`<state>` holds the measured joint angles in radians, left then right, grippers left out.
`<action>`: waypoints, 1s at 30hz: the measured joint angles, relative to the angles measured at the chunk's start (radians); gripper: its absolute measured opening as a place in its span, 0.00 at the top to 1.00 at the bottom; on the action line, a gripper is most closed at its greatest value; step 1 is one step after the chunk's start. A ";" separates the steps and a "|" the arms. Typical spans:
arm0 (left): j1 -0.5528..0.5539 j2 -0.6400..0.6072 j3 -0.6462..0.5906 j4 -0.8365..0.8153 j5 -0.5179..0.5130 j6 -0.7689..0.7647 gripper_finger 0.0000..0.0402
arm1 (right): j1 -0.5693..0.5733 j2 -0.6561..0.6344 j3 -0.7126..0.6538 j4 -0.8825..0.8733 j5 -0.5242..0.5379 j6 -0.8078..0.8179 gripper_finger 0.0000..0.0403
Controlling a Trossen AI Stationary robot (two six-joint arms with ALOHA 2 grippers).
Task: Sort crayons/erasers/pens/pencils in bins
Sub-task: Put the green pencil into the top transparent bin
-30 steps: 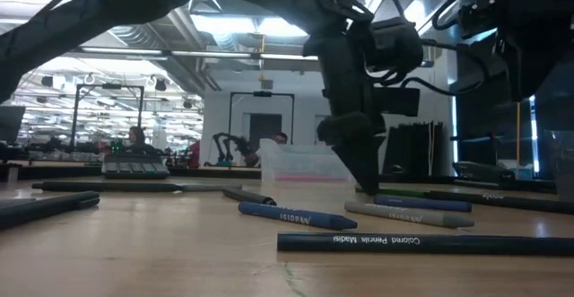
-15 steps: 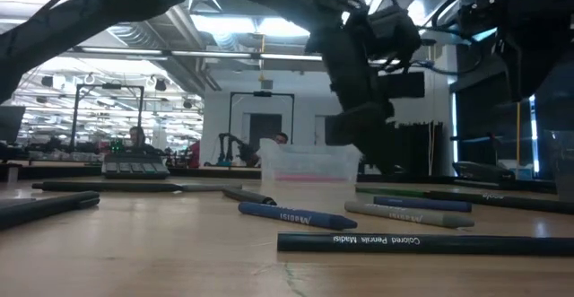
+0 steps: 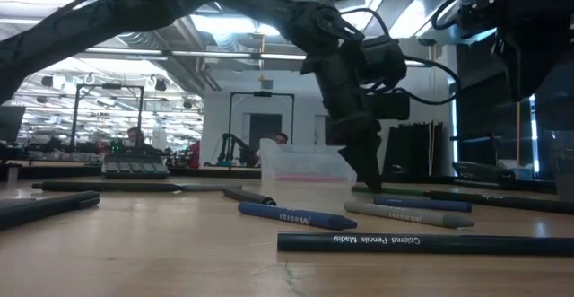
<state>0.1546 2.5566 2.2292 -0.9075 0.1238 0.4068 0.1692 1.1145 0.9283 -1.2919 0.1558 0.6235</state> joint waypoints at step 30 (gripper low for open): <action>0.030 -0.243 -0.006 -0.190 -0.287 -0.188 1.00 | 0.000 -0.192 -0.001 -0.026 0.377 0.122 0.39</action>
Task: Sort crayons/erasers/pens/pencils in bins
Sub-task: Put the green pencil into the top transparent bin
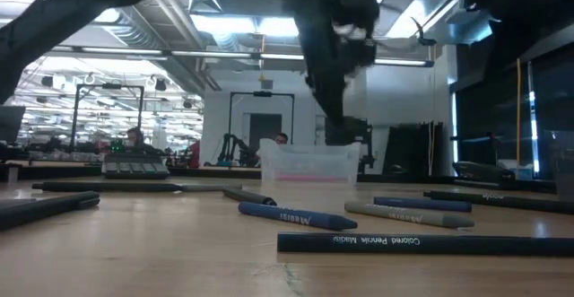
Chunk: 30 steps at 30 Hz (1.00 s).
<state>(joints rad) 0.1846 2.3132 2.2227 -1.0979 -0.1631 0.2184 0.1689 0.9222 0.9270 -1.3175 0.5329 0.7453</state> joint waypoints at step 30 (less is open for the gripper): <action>0.258 -0.076 -0.339 0.164 0.035 -0.147 1.00 | 0.000 -0.022 -0.088 0.059 0.116 0.005 0.39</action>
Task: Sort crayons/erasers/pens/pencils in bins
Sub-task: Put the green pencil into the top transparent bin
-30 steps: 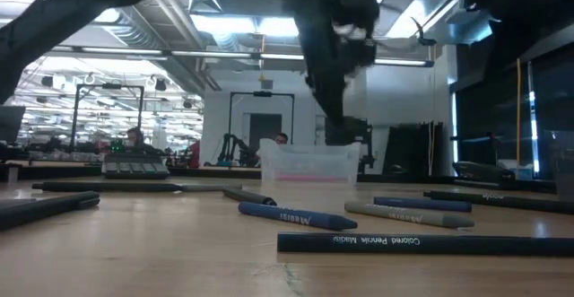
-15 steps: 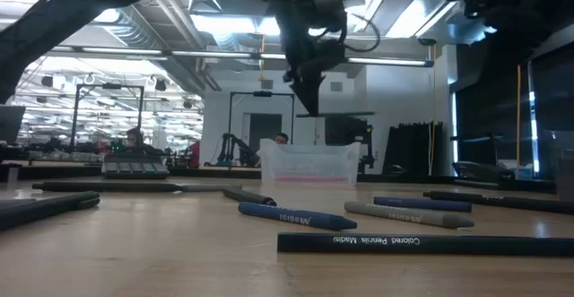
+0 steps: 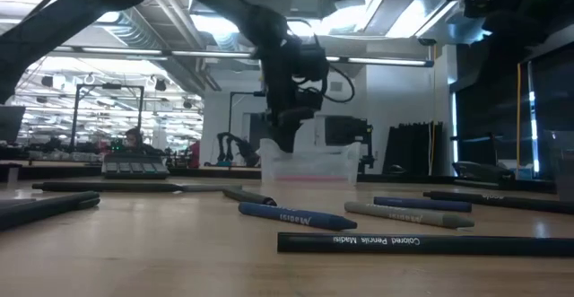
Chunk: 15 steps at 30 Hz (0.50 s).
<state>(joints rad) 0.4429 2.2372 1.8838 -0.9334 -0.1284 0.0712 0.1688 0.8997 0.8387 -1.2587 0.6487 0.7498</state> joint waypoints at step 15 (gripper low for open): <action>-0.046 -0.151 -0.034 -0.083 -0.047 -0.046 0.86 | 0.000 0.001 0.000 0.058 0.042 -0.048 0.39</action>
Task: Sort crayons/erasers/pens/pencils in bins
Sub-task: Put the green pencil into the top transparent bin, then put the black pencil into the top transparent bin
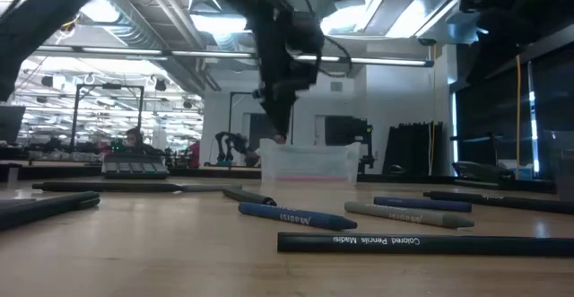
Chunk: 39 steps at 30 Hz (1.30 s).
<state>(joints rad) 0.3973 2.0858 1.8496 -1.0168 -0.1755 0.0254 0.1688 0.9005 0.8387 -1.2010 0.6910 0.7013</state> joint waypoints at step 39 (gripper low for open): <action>-0.583 -0.366 -0.752 0.689 0.028 -0.173 0.81 | -0.035 0.084 -0.074 0.635 -0.275 -0.438 0.39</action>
<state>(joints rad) -0.1860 1.7200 1.0981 -0.3278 -0.1480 -0.1481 0.1340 0.9848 0.7643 -0.5658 0.4162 0.2629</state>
